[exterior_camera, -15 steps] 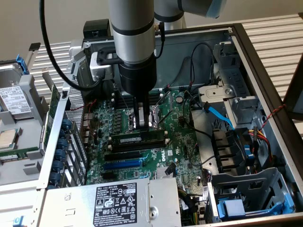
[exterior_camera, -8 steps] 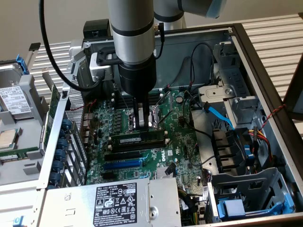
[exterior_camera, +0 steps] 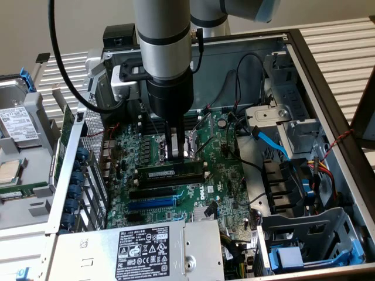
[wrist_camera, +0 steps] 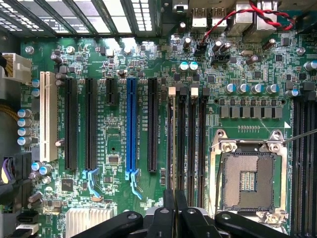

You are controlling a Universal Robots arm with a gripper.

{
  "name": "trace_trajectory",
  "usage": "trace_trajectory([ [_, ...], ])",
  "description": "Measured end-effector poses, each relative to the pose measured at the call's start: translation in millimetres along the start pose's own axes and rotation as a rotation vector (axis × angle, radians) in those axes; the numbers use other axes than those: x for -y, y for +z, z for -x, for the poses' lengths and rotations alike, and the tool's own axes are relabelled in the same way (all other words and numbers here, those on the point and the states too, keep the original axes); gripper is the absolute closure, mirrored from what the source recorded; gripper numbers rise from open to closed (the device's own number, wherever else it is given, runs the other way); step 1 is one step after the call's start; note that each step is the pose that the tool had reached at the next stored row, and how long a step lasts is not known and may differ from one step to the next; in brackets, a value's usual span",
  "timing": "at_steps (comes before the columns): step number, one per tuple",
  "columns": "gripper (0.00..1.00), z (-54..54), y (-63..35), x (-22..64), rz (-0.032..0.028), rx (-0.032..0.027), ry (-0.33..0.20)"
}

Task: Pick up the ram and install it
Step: 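Insert the ram into the slot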

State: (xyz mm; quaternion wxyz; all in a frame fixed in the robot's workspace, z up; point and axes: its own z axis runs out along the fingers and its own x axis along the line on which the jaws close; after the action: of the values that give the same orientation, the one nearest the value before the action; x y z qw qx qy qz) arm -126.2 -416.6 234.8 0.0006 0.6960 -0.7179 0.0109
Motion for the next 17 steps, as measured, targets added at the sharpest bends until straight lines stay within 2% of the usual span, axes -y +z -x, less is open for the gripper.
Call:
trace_trajectory([
  [17, 0.87, -0.2, 0.7, 0.0, -0.0001, 0.0000, 0.008],
])
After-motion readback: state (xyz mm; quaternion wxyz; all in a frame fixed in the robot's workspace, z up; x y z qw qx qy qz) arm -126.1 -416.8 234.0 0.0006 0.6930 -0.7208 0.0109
